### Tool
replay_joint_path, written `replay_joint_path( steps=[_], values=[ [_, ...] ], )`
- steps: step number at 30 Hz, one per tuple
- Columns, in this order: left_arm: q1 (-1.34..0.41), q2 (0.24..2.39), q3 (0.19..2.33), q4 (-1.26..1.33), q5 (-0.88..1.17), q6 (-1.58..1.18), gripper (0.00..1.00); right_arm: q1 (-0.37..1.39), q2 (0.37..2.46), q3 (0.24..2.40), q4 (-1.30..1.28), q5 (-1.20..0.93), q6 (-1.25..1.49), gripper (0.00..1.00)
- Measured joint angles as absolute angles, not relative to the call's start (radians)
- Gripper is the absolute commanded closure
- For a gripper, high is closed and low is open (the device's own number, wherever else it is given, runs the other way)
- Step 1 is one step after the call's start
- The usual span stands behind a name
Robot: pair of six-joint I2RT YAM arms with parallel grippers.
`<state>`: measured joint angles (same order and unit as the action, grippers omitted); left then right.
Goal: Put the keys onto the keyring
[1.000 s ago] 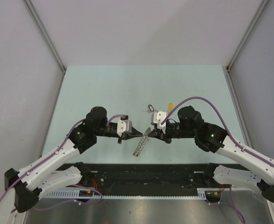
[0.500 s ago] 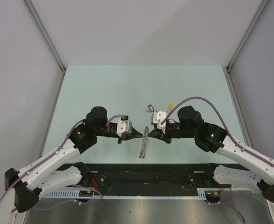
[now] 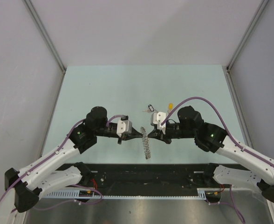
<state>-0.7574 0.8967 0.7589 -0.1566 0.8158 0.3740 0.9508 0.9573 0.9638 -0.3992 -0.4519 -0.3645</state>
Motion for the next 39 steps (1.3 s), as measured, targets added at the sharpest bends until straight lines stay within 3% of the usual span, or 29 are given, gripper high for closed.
replay_joint_path(
  steps=[39],
  values=[
    [-0.757, 0.897, 0.759, -0.157, 0.815, 0.374, 1.0, 0.952, 0.942, 0.964, -0.415, -0.427, -0.367, 1.0]
  ],
)
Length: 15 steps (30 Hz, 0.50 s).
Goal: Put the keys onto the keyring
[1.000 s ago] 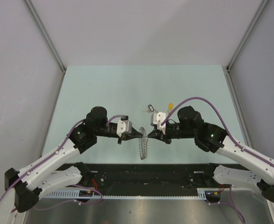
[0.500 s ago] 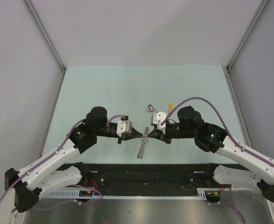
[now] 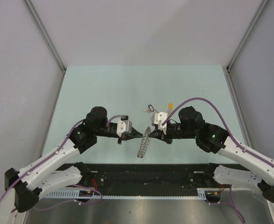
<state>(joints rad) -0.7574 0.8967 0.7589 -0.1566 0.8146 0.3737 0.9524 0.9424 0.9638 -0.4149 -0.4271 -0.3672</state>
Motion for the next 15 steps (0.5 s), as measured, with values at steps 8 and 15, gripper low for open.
replay_joint_path(
  steps=[8, 15],
  values=[
    [-0.757, 0.897, 0.759, -0.156, 0.815, 0.374, 1.0, 0.953, 0.942, 0.964, -0.414, -0.434, -0.368, 1.0],
    [-0.757, 0.897, 0.759, -0.156, 0.815, 0.373, 1.0, 0.952, 0.945, 0.964, -0.413, -0.436, -0.368, 1.0]
  ],
)
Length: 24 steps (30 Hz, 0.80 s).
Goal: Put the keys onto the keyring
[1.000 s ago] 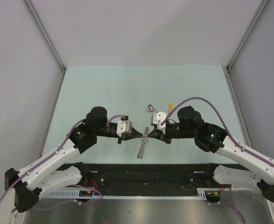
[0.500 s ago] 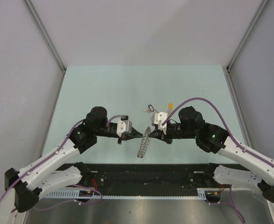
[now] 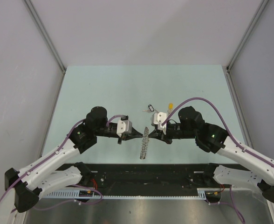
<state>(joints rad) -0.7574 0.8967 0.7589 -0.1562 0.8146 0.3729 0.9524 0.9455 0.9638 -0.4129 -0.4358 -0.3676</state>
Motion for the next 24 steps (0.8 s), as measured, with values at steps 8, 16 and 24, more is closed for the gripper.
replay_joint_path(
  steps=[8, 16, 24],
  values=[
    [-0.757, 0.897, 0.759, -0.156, 0.815, 0.366, 1.0, 0.953, 0.951, 0.964, -0.409, -0.446, -0.368, 1.0],
    [-0.757, 0.897, 0.759, -0.156, 0.815, 0.366, 1.0, 0.953, 0.953, 0.964, -0.405, -0.446, -0.368, 1.0],
    [-0.757, 0.897, 0.759, -0.157, 0.815, 0.366, 1.0, 0.952, 0.963, 0.964, -0.405, -0.447, -0.368, 1.0]
  ],
)
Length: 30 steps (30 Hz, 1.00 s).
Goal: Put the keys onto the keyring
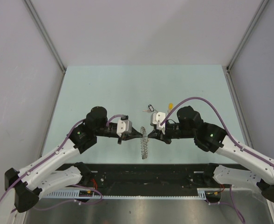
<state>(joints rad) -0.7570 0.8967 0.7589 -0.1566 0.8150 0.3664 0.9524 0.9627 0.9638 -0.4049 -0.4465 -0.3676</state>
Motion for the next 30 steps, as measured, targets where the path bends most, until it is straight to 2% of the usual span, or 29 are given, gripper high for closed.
replay_joint_path(
  steps=[19, 30],
  values=[
    [-0.757, 0.897, 0.747, -0.118, 0.82, 0.339, 1.0, 0.952, 0.974, 0.964, -0.406, -0.466, -0.362, 1.0],
    [-0.757, 0.902, 0.746, -0.064, 0.82, 0.292, 1.0, 0.991, 0.953, 0.963, -0.395, -0.353, -0.326, 1.0]
  ],
)
